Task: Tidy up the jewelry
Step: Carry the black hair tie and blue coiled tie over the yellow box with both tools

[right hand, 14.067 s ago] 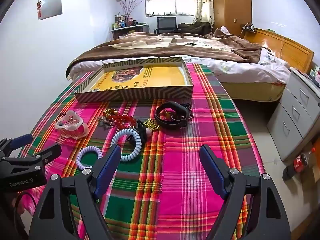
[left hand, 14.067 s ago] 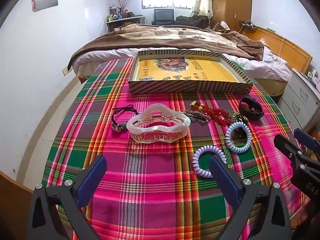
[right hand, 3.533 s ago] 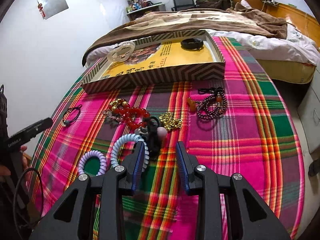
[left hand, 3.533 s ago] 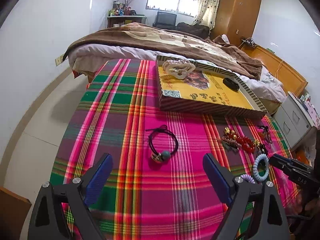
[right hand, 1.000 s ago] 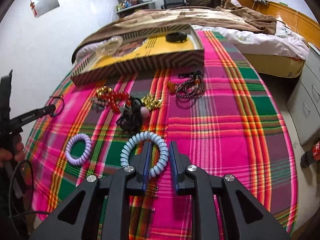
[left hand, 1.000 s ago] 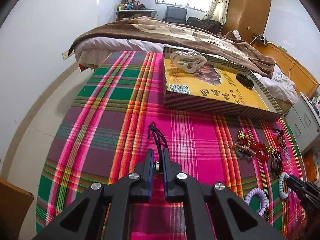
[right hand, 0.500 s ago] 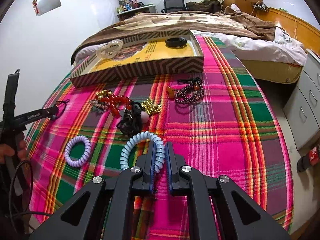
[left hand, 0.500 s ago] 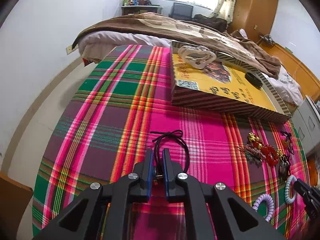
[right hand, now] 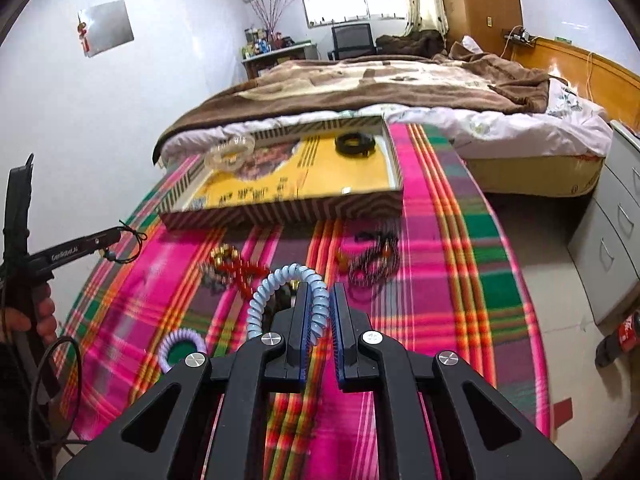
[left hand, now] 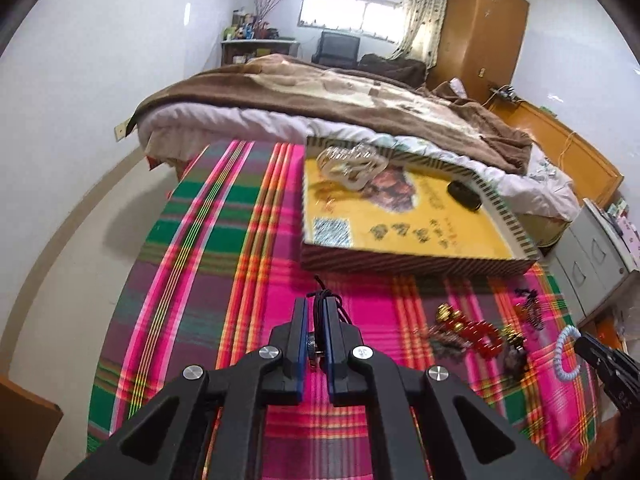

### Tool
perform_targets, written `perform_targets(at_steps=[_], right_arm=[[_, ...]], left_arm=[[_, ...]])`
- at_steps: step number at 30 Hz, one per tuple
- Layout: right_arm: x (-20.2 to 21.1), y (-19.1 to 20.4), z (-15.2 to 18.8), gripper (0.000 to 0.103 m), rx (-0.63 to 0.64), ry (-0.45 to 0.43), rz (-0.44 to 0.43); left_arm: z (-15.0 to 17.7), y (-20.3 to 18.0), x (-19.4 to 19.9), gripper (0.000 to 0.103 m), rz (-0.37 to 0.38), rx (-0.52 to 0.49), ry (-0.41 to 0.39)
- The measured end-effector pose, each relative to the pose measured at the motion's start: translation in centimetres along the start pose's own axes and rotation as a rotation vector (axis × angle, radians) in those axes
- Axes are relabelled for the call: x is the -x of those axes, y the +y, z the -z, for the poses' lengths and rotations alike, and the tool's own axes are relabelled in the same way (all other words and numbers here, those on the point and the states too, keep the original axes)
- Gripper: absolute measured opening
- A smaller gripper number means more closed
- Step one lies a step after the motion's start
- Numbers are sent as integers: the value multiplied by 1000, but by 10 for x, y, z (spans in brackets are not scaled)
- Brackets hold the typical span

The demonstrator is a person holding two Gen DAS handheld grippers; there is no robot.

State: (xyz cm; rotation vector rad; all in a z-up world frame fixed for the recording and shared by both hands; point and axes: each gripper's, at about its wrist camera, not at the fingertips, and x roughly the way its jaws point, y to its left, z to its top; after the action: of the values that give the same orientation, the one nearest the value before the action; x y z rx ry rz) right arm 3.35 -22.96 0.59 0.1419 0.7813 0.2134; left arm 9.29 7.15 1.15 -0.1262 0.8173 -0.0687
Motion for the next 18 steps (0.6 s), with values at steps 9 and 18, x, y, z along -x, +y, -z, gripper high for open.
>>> perform_targets(at_steps=[9,18], right_arm=[[-11,-8,-44,10,0,-42,-4],[-51,-26,-94,10,-23,-34,5]], left_arm=[[-35,-18,-6,7,50,-40,-32],[-75,-34,-39,7,113,-45,-26]])
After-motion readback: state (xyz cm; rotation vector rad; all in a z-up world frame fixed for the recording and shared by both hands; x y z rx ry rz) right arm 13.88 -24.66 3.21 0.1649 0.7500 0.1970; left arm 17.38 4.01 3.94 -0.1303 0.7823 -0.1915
